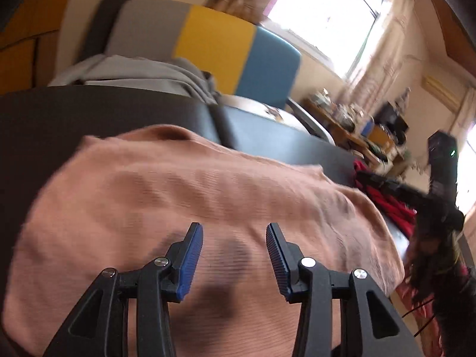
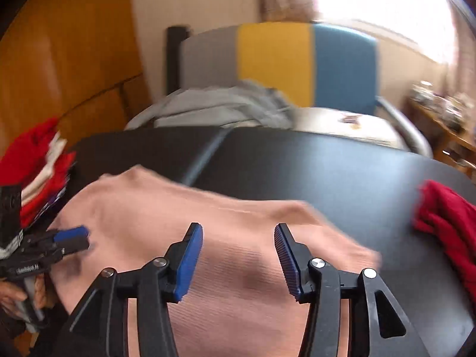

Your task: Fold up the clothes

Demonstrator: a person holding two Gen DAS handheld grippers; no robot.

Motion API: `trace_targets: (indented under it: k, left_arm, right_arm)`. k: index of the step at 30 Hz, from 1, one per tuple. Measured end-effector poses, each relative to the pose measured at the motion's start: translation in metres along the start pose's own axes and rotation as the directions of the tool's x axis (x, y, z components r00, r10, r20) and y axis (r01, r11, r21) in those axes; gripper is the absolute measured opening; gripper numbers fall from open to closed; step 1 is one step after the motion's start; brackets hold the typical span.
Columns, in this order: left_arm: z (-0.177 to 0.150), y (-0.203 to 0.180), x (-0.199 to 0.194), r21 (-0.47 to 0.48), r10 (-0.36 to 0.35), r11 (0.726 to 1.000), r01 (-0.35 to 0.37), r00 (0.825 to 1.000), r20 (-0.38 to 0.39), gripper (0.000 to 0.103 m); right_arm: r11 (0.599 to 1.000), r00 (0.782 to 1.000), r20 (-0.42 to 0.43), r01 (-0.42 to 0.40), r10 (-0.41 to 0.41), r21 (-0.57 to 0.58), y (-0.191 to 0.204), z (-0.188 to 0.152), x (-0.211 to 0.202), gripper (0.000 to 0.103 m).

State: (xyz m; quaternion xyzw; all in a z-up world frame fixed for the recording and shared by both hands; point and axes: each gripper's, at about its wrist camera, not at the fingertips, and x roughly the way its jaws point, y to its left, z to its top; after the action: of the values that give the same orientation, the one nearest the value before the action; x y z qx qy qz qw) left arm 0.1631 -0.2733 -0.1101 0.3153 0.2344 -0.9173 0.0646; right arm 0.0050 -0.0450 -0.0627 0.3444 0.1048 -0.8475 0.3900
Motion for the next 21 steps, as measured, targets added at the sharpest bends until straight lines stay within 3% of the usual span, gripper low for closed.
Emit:
trace_targets:
  k: [2, 4, 6, 10, 14, 16, 18, 21]
  left_arm:
    - [-0.002, 0.019, 0.001, -0.039, 0.042, 0.998, -0.043, 0.999, -0.019, 0.046]
    - [-0.007, 0.038, 0.003, -0.085, 0.078, 0.993, -0.082, 0.996, -0.047, 0.045]
    - [-0.016, 0.046, 0.000, -0.105, 0.062, 0.992, -0.066, 0.997, -0.039, 0.040]
    - [-0.024, 0.055, -0.018, -0.108, 0.029, 0.994, -0.031, 0.999, -0.017, 0.040]
    - [-0.020, 0.082, -0.060, -0.156, 0.029, 0.988, -0.019, 0.997, 0.066, 0.045]
    - [-0.011, 0.101, -0.069, -0.144, 0.076, 0.987, -0.065, 0.995, 0.072, 0.046]
    - [0.000, 0.121, -0.072, -0.130, 0.106, 0.986, -0.099, 0.993, 0.046, 0.049]
    - [0.017, 0.144, -0.052, -0.116, 0.041, 0.992, -0.047, 0.997, -0.060, 0.049]
  right_arm:
    - [0.999, 0.999, -0.029, -0.023, 0.023, -0.029, 0.017, 0.000, 0.025, 0.053]
    - [0.999, 0.998, -0.067, 0.015, -0.018, -0.045, 0.025, -0.008, 0.052, 0.054]
    - [0.999, 0.994, -0.099, 0.038, -0.041, -0.025, 0.017, -0.023, 0.076, 0.064]
    - [0.992, 0.995, -0.075, -0.063, 0.071, 0.109, -0.009, -0.027, 0.078, 0.068]
    - [0.994, 0.995, -0.077, -0.059, 0.066, 0.089, -0.006, -0.027, 0.078, 0.072]
    - [0.995, 0.995, -0.074, -0.055, 0.061, 0.082, -0.008, -0.029, 0.072, 0.073]
    - [0.995, 0.996, -0.072, -0.053, 0.058, 0.081, -0.007, -0.029, 0.072, 0.073]
    - [0.996, 0.996, -0.071, -0.049, 0.054, 0.076, -0.007, -0.029, 0.076, 0.073]
